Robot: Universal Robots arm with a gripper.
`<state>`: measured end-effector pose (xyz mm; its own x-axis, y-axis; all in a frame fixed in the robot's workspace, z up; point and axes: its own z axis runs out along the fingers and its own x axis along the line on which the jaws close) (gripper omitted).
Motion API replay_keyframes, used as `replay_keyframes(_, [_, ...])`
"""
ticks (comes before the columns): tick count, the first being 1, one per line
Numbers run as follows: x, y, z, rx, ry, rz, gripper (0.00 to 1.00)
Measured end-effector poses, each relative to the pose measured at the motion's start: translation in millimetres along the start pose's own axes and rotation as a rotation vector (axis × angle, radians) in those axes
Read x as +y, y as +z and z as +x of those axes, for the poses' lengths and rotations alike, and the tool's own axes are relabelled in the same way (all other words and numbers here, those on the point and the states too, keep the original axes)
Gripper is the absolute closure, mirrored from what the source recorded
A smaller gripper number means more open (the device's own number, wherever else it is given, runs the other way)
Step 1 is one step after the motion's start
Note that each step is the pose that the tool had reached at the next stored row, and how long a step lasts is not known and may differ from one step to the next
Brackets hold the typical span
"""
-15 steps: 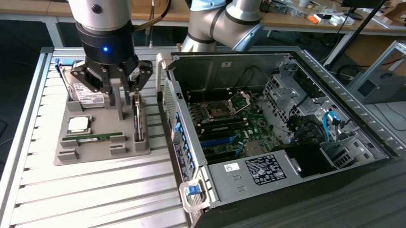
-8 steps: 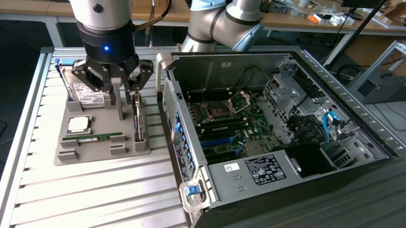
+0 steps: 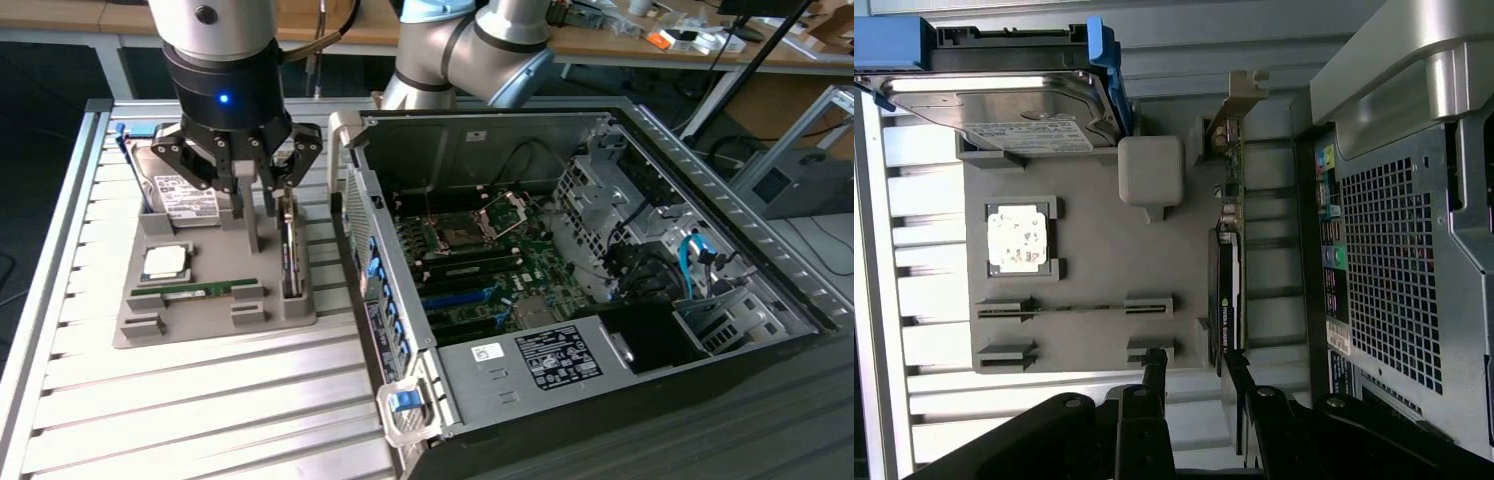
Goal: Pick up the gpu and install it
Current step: 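Pick up the gpu and move the gpu toward the slot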
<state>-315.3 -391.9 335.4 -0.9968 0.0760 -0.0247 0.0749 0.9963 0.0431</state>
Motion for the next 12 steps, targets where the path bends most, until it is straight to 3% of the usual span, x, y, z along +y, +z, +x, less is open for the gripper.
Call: replay_keyframes(12, [1.5,2.7,-0.5,0.0002,0.0,0.0002,0.64])
